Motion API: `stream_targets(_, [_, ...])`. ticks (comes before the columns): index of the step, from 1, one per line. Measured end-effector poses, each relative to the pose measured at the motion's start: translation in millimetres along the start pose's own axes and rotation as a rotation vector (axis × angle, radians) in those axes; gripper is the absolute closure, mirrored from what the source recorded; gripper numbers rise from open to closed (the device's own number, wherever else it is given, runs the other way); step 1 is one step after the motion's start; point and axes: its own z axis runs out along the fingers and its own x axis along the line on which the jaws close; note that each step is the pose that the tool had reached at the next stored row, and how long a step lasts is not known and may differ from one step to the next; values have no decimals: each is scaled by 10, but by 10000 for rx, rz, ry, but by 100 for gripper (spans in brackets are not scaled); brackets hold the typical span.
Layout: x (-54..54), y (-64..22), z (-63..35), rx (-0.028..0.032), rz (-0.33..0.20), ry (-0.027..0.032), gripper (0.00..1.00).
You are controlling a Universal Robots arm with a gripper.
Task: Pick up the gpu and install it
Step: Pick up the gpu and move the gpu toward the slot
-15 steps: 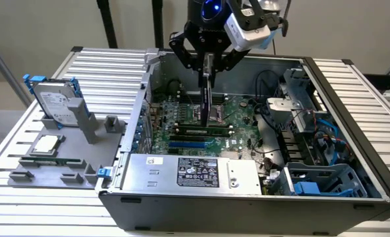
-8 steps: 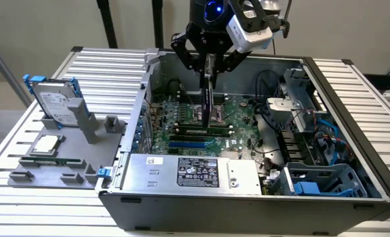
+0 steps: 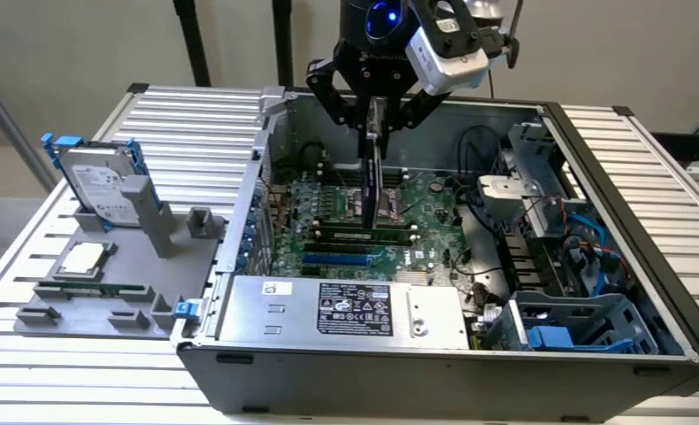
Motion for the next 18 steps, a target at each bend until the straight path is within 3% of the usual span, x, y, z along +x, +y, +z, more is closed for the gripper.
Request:
stream_targets(6, [-22, 0, 2, -5, -188, 6, 100])
stream_targets(18, [-21, -1, 43, -39, -2328, -60, 100])
